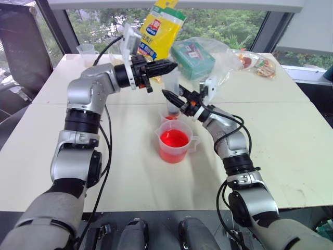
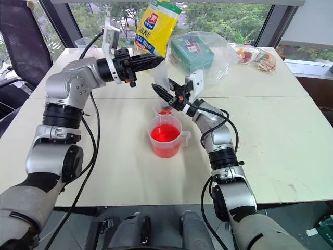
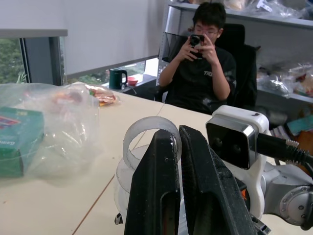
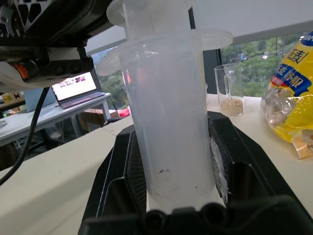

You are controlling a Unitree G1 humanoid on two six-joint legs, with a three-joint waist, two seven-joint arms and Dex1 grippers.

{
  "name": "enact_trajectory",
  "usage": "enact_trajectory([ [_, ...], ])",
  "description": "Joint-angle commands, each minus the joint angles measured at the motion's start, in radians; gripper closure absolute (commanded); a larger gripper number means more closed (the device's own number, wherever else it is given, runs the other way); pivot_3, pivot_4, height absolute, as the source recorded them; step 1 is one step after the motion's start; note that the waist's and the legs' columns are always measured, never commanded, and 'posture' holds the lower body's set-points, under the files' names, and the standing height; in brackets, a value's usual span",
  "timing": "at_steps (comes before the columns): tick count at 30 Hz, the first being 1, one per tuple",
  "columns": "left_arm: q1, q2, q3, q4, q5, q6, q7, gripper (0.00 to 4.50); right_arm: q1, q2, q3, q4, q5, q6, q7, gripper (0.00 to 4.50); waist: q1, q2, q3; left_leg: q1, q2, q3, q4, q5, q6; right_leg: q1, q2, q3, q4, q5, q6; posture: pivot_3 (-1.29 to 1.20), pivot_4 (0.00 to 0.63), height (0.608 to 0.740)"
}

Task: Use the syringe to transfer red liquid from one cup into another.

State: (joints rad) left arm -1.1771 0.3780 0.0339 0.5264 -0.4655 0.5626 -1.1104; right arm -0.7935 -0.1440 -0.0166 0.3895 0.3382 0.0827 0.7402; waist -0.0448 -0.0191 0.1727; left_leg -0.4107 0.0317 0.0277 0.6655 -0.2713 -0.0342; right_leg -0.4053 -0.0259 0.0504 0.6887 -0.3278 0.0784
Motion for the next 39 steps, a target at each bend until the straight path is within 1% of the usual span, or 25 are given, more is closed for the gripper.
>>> enact_trajectory([
  [1,0.032,-0.021,-0.054,-0.035,0.013,0.027,-0.036,4.46,-0.073,0.011,-0.027,-0.109,0.045,-0.009,-0.01,3.13,0.0,0.0,0.0,0.0,0.0,0.0,0.0,0.0,0.0,0.0,0.0,0.0,0.0,0.0,0.0,0.0,0.15,0.74],
  [10,0.071,-0.028,-0.058,-0.083,0.007,0.055,-0.021,4.46,-0.083,0.011,-0.035,-0.12,0.048,0.009,-0.013,3.13,0.0,0.0,0.0,0.0,0.0,0.0,0.0,0.0,0.0,0.0,0.0,0.0,0.0,0.0,0.0,0.0,0.15,0.74],
  [14,0.08,-0.016,-0.04,-0.106,-0.001,0.073,0.0,4.46,-0.072,0.013,-0.028,-0.114,0.041,0.016,-0.01,3.13,0.0,0.0,0.0,0.0,0.0,0.0,0.0,0.0,0.0,0.0,0.0,0.0,0.0,0.0,0.0,0.0,0.15,0.74],
  [16,0.086,0.003,-0.015,-0.132,-0.022,0.1,0.009,3.82,-0.061,0.016,-0.022,-0.104,0.034,0.017,-0.01,3.13,0.0,0.0,0.0,0.0,0.0,0.0,0.0,0.0,0.0,0.0,0.0,0.0,0.0,0.0,0.0,0.0,0.15,0.74],
  [17,0.091,0.014,-0.005,-0.147,-0.03,0.112,0.01,3.59,-0.056,0.017,-0.02,-0.099,0.031,0.016,-0.009,3.13,0.0,0.0,0.0,0.0,0.0,0.0,0.0,0.0,0.0,0.0,0.0,0.0,0.0,0.0,0.0,0.0,0.15,0.74],
  [19,0.103,0.042,0.017,-0.185,-0.046,0.136,0.017,2.69,-0.044,0.017,-0.016,-0.096,0.029,0.016,-0.004,3.13,-0.001,0.0,0.0,0.0,0.0,0.0,0.0,0.0,0.0,0.0,0.0,0.0,0.0,0.0,0.0,0.0,0.15,0.74],
  [20,0.114,0.062,0.033,-0.211,-0.057,0.153,0.024,2.09,-0.04,0.017,-0.016,-0.094,0.029,0.017,-0.003,3.13,-0.001,0.0,0.0,0.0,0.0,0.0,0.0,0.0,0.0,0.0,0.0,0.0,0.0,0.0,0.0,0.0,0.15,0.74],
  [21,0.125,0.084,0.047,-0.237,-0.068,0.168,0.029,1.61,-0.037,0.017,-0.015,-0.09,0.029,0.017,-0.003,3.13,-0.002,0.0,0.0,0.0,0.0,0.0,0.0,0.0,0.0,0.0,0.0,0.0,0.0,0.0,0.0,0.0,0.15,0.74],
  [22,0.139,0.108,0.06,-0.271,-0.079,0.185,0.034,1.22,-0.036,0.016,-0.016,-0.089,0.03,0.019,-0.002,3.13,-0.003,0.0,0.0,0.0,0.0,0.0,0.0,0.0,0.0,0.0,0.0,0.001,0.0,0.0,0.0,0.0,0.15,0.74],
  [24,0.159,0.142,0.073,-0.317,-0.097,0.21,0.042,0.06,-0.035,0.015,-0.017,-0.089,0.032,0.022,-0.002,3.13,-0.006,0.0,0.0,0.0,0.0,0.0,0.0,0.0,0.0,0.0,0.0,0.001,0.001,0.0,0.0,0.0,0.15,0.74],
  [28,0.218,0.226,0.116,-0.413,-0.127,0.255,0.062,0.06,-0.043,0.007,-0.023,-0.083,0.035,0.024,0.0,3.13,-0.002,0.0,0.0,0.0,0.0,-0.001,0.0,0.0,0.0,0.0,0.0,0.001,0.002,0.0,0.0,0.0,0.15,0.74],
  [30,0.25,0.251,0.135,-0.458,-0.143,0.271,0.076,0.06,-0.051,0.003,-0.028,-0.082,0.042,0.027,-0.001,3.13,-0.001,0.0,0.0,0.0,0.0,-0.001,0.0,0.0,0.0,0.0,-0.001,0.001,0.002,0.0,0.0,0.0,0.15,0.74],
  [34,0.304,0.259,0.159,-0.532,-0.182,0.298,0.113,0.06,-0.082,-0.003,-0.046,-0.09,0.056,0.043,-0.021,3.13,0.002,0.0,0.0,0.0,0.0,-0.001,0.0,0.0,0.0,0.0,-0.001,0.0,0.002,0.0,0.0,0.0,0.15,0.74],
  [36,0.328,0.239,0.168,-0.563,-0.186,0.282,0.15,0.06,-0.125,-0.017,-0.071,-0.099,0.068,0.078,-0.059,3.13,0.001,0.0,0.0,0.0,0.0,-0.001,0.0,0.0,0.0,0.0,-0.001,0.0,0.002,0.0,0.0,0.0,0.15,0.74],
  [39,0.375,0.232,0.147,-0.615,-0.173,0.253,0.168,0.06,-0.172,-0.058,-0.093,-0.126,0.069,0.158,-0.109,3.13,0.001,0.0,0.0,0.0,0.0,-0.001,0.0,0.0,0.0,0.0,-0.001,0.0,0.002,0.0,0.0,0.0,0.15,0.74],
])
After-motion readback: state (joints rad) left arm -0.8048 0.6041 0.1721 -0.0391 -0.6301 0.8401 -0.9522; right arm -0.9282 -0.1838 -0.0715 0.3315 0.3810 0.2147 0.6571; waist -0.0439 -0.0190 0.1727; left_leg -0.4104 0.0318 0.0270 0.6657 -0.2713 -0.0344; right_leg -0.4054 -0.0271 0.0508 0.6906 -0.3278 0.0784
